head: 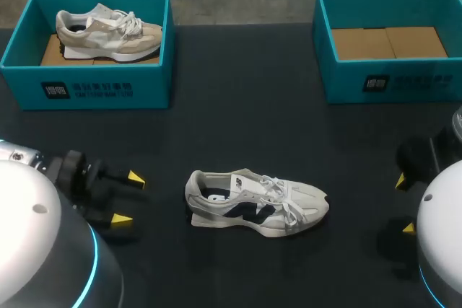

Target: Take the shoe out of the shoebox, open the shoe tongue, remove and reinsert the insole, then place the shoe into the shoebox

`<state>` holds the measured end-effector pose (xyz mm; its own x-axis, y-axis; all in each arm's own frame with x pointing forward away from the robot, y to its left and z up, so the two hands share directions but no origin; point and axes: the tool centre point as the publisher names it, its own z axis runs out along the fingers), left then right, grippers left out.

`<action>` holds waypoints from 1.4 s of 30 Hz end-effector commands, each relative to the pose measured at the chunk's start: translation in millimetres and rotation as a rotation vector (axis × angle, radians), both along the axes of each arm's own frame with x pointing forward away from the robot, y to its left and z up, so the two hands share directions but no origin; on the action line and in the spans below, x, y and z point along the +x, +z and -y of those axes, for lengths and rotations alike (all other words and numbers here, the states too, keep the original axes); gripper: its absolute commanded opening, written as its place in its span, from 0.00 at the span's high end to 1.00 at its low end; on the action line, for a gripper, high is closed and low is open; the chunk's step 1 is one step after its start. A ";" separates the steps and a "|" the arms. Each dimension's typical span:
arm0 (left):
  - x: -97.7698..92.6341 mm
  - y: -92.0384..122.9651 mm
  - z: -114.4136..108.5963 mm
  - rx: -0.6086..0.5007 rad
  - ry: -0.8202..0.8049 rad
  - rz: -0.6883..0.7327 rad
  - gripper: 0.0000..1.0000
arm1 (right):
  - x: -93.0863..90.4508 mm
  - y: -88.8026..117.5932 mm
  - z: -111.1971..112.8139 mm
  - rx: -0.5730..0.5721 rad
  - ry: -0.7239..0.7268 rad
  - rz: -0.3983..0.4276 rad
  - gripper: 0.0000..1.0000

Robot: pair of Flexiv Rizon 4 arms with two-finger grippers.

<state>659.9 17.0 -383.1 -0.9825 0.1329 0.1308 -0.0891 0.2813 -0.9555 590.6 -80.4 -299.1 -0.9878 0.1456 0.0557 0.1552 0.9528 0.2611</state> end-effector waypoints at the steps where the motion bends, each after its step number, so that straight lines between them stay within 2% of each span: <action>1: 6.5 -7.1 9.1 -0.005 0.005 -0.002 0.00 | -1.7 -0.5 0.1 -0.002 0.000 0.003 0.00; 8: 12.0 -11.0 14.4 -0.014 0.036 -0.001 0.00 | -1.7 -0.5 0.1 -0.002 0.000 0.003 0.00; 18: 17.8 -11.3 6.0 -0.013 0.042 -0.011 0.00 | -1.7 -0.5 0.1 -0.002 0.000 0.003 0.00; 42: 13.1 -11.4 10.0 -0.035 0.051 0.002 0.00 | -1.7 -0.5 0.1 -0.002 0.000 0.003 0.00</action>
